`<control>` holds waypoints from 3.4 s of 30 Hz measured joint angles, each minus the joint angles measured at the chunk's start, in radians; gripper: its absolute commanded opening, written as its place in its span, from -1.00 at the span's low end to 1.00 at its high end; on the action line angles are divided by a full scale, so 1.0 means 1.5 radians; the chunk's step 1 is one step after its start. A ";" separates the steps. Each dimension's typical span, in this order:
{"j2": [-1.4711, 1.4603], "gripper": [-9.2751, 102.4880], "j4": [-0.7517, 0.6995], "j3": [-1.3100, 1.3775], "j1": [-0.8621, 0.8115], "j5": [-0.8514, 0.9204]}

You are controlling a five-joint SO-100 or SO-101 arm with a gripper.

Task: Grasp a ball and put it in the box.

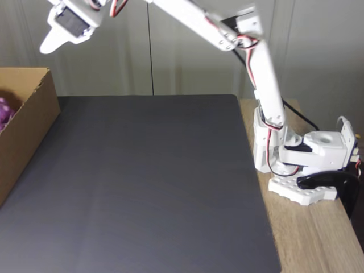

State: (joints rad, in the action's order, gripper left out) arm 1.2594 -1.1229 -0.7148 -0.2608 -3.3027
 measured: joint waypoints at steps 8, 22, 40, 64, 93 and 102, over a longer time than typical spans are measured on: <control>0.232 -0.84 0.138 -0.388 0.017 0.000; 0.582 -0.84 0.310 -0.910 0.011 0.000; 0.979 -0.82 0.344 -1.333 -0.033 0.024; 1.243 -0.84 0.206 -1.619 0.024 0.092; 1.248 -0.83 0.011 -1.619 0.094 0.126; 1.248 -0.83 0.007 -1.618 0.095 0.152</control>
State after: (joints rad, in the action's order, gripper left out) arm 3.1309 -1.1121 -3.1416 -0.1181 -3.0741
